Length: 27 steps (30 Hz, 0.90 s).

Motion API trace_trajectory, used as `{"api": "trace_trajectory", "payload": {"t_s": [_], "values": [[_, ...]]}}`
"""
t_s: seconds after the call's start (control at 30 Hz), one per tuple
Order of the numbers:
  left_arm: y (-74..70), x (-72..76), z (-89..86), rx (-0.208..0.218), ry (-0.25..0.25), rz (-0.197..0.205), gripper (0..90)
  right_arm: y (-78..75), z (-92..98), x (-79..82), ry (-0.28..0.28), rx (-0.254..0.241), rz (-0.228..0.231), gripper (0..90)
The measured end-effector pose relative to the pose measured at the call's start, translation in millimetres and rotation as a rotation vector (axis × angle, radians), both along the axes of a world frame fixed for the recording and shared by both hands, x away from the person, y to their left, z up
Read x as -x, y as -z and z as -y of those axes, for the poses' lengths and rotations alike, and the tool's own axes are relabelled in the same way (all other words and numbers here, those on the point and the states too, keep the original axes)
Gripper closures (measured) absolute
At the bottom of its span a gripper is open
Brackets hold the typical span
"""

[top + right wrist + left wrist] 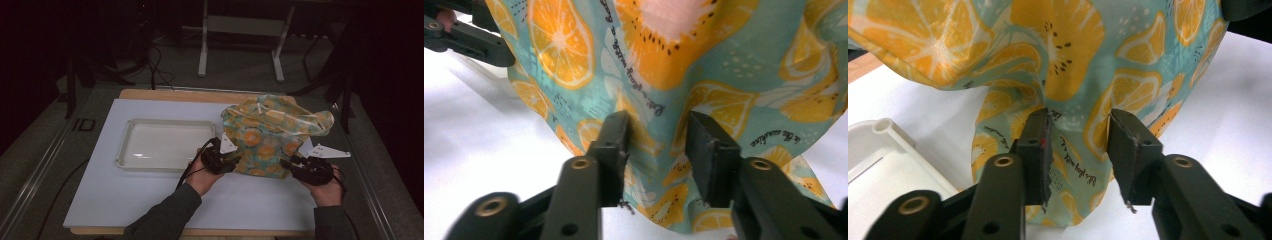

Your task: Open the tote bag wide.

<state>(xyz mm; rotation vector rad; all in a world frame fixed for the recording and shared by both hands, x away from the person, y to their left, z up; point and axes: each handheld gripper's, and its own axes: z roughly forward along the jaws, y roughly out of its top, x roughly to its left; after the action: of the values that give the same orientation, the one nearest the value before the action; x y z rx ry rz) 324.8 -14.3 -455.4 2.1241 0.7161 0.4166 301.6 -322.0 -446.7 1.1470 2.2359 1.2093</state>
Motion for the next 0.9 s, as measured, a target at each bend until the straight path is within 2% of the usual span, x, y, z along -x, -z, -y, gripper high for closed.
{"api": "trace_trajectory", "payload": {"t_s": [0.2, 0.3, 0.47, 0.67, 0.9], "values": [[-0.3, 1.9, 3.3, -0.021, 0.018, 0.011, 82.0, -1.0, 0.7, 2.5, -0.001, 0.004, 0.013, 76.2], [0.6, 2.9, 5.5, -0.021, 0.038, 0.011, 88.1, -1.7, 1.2, 3.7, 0.006, 0.012, 0.021, 80.5], [4.3, 4.0, 8.1, -0.031, 0.053, 0.007, 89.2, -1.3, -0.4, 7.4, 0.007, 0.038, 0.043, 88.8], [9.7, 3.4, 8.1, -0.036, 0.054, -0.001, 89.4, -0.1, 0.8, 9.9, 0.006, 0.046, 0.047, 89.8], [19.1, 3.6, 13.2, -0.062, 0.056, -0.006, 89.4, 10.5, 2.4, 11.9, 0.005, 0.059, 0.014, 90.0]]}}
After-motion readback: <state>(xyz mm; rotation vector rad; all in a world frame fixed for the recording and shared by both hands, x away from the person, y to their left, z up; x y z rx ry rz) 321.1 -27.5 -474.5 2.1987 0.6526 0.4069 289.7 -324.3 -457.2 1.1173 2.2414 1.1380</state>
